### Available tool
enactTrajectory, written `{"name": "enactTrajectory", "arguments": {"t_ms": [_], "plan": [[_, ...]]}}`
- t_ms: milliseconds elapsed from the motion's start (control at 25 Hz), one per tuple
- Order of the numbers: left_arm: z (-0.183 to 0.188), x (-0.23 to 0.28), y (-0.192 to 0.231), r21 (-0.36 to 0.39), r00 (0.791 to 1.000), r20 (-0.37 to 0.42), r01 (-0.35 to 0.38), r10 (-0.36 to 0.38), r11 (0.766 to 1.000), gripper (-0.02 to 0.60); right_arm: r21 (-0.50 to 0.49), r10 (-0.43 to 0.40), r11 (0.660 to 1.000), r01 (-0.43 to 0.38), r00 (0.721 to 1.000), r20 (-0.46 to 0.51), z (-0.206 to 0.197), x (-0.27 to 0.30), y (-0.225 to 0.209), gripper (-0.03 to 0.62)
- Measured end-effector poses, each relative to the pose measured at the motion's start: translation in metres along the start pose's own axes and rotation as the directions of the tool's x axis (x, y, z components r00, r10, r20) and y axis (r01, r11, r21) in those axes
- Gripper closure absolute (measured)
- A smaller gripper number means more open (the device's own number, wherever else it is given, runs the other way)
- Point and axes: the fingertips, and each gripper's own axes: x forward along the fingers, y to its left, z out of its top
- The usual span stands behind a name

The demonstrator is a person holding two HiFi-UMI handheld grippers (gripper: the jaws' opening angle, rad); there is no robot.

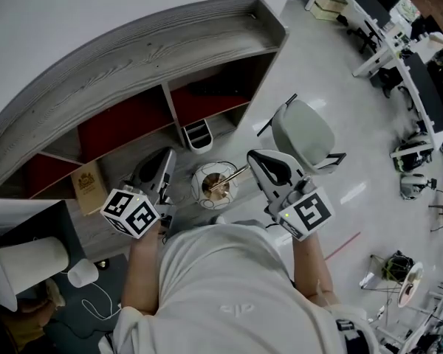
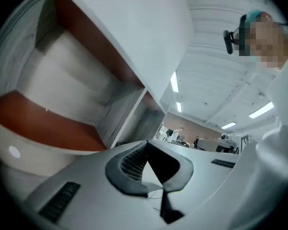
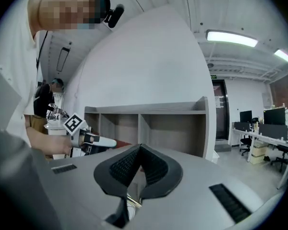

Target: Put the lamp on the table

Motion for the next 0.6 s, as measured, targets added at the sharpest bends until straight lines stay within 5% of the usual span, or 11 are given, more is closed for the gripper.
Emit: {"name": "enactTrajectory", "arguments": {"t_ms": [200,480,600], "plan": [[0.025,-0.007,-0.026,0.248,1.000,0.026,-0.006,-0.001,0.969,0.566,0.016,-0.022,1.000,0.021,0.998,0.063,0.014,0.008,0.011,0.566],[0.045,-0.017,-0.044,0.424,0.999,0.049,-0.025,0.005,0.905,0.566,0.029,-0.038,0.999,0.035,0.996,0.086,0.021,0.017,0.017,0.567],[0.047,-0.019,-0.045,0.436,0.999,0.053,-0.026,0.004,0.900,0.566,0.021,-0.039,0.999,0.037,0.996,0.081,0.021,0.020,0.017,0.566]]}}
